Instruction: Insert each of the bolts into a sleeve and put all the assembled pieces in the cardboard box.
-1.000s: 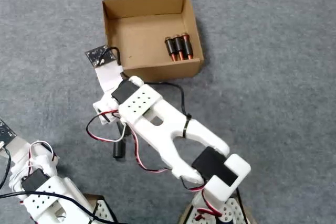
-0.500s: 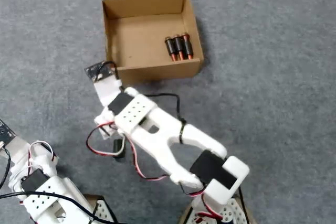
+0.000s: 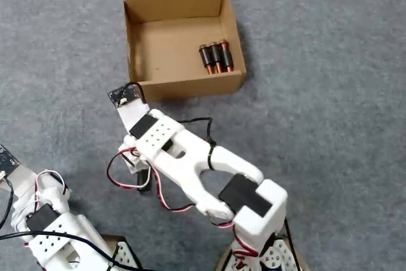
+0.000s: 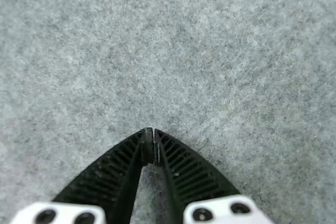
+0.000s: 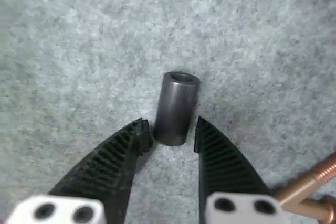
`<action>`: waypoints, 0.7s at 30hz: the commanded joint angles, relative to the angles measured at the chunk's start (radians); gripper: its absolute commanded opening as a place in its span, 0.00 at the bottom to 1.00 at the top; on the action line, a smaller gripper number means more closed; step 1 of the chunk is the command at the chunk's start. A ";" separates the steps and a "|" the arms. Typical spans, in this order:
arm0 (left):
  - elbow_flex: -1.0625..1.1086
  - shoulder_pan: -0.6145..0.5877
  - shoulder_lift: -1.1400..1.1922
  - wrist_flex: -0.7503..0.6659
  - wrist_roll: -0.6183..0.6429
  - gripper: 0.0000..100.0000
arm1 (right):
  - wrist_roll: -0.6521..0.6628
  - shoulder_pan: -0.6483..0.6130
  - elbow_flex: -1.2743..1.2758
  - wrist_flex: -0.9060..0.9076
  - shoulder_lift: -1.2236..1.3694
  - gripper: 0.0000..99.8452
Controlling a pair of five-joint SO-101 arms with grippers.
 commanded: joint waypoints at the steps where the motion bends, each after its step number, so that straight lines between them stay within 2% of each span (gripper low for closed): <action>1: 0.003 -0.011 -0.008 -0.011 -0.003 0.02 | -0.011 0.022 -0.019 -0.018 0.015 0.15; 21: 0.003 -0.011 -0.008 -0.011 -0.003 0.02 | -0.014 0.044 -0.189 -0.032 0.191 0.14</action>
